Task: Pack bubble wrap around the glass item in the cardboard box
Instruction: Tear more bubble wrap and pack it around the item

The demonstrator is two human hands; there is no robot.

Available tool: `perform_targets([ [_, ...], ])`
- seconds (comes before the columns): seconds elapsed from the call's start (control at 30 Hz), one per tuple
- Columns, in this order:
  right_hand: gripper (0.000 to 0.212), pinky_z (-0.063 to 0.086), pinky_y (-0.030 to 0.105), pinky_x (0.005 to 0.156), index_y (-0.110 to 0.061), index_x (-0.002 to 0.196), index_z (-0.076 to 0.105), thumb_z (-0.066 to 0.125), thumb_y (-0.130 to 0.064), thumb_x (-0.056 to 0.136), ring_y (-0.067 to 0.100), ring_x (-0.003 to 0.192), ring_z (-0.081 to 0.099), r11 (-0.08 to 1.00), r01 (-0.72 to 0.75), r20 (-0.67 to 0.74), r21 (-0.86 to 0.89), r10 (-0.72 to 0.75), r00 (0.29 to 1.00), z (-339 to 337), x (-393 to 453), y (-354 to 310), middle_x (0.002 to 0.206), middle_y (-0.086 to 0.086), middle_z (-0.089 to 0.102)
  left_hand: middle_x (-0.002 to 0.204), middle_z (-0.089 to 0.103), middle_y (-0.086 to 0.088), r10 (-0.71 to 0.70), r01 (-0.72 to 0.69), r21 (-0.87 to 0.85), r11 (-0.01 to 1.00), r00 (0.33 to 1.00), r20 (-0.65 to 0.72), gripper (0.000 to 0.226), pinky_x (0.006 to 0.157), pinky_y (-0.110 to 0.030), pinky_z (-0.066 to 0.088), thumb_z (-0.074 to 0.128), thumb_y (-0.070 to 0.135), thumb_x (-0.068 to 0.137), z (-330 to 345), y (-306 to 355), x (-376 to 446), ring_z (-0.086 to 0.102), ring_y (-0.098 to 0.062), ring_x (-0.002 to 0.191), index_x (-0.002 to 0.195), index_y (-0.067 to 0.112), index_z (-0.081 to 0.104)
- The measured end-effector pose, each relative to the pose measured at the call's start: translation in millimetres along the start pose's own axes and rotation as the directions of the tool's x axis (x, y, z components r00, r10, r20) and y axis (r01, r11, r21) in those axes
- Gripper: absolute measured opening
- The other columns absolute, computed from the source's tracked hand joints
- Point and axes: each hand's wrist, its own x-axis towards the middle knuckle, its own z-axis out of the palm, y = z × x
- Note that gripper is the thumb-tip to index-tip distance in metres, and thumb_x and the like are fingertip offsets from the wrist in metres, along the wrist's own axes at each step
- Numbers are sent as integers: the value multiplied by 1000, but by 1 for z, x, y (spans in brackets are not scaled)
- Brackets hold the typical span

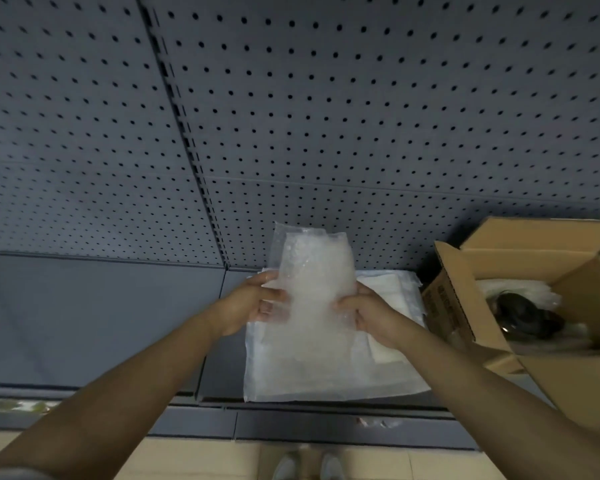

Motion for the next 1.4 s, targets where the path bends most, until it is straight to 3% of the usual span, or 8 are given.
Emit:
perform_targets([
  [0.13, 48, 55, 45, 88, -30, 131, 49, 63, -23, 86, 26, 110, 63, 999, 48, -19, -2, -48, 999, -6, -9, -5, 123, 4, 65, 89, 69, -5, 5, -5, 2, 1000, 999, 34, 42, 57, -25, 57, 55, -4, 90, 9, 9, -4, 68, -12, 61, 125, 18, 56],
  [0.33, 43, 53, 41, 92, -19, 127, 57, 42, 3, 93, 29, 115, 60, 927, 154, -7, 342, -161, 987, -13, -19, -7, 128, 9, 63, 109, 71, -14, 63, -38, -260, 965, 994, 89, 30, 84, -29, 59, 47, -8, 92, 18, 10, 0, 72, -21, 90, 114, 3, 64],
  [0.57, 34, 58, 33, 69, -8, 96, 69, 37, 1, 88, 25, 82, 62, 781, 115, -16, 614, -133, 991, -20, -24, -6, 101, 12, 65, 84, 74, -13, 97, -65, -350, 935, 992, 75, 39, 57, -25, 60, 31, -11, 96, 32, 13, 6, 73, -18, 66, 94, 1, 68],
  [0.73, 21, 41, 28, 61, -18, 67, 59, 67, -28, 84, 15, 62, 46, 936, 76, -23, 342, -72, 997, -25, -28, -8, 64, -3, 54, 71, 65, -9, 29, -24, -171, 985, 999, 30, 39, 49, -24, 54, 34, 4, 91, 28, 14, 2, 63, -18, 52, 70, 2, 67],
  [0.83, 31, 45, 30, 66, -22, 69, 49, 78, -12, 75, 16, 76, 59, 993, 78, -5, 93, -78, 997, -26, -26, -3, 74, -5, 56, 89, 70, -5, 10, -11, 43, 999, 999, 42, 29, 60, -27, 56, 51, 34, 94, 30, 12, 2, 70, -18, 72, 93, 10, 67],
  [0.93, 37, 44, 38, 77, -23, 80, 47, 80, -8, 72, 23, 97, 58, 996, 83, -35, -37, -85, 996, -21, -27, 0, 98, 0, 52, 104, 69, 1, -34, 7, 264, 964, 995, 97, 60, 78, -27, 52, 73, 63, 68, 34, 10, 1, 66, -18, 95, 103, 16, 63],
  [1.2, 45, 45, 24, 71, -29, 85, 44, 74, 3, 75, 16, 96, 46, 887, 225, -135, -402, -301, 944, -14, -36, 2, 133, 11, 47, 122, 51, -6, -28, 25, 170, 985, 1000, 12, 83, 84, -32, 53, 90, 35, 48, 45, 8, 2, 58, -22, 106, 118, 22, 47],
  [1.4, 65, 53, 21, 78, -28, 123, 43, 73, 5, 76, 15, 109, 52, 922, 382, -345, -59, -378, 859, -1, -43, -15, 123, -5, 47, 135, 52, -8, 94, -96, 21, 995, 992, 84, 97, 99, -43, 49, 89, 16, 57, 43, 34, 3, 58, -27, 116, 139, 23, 38],
])
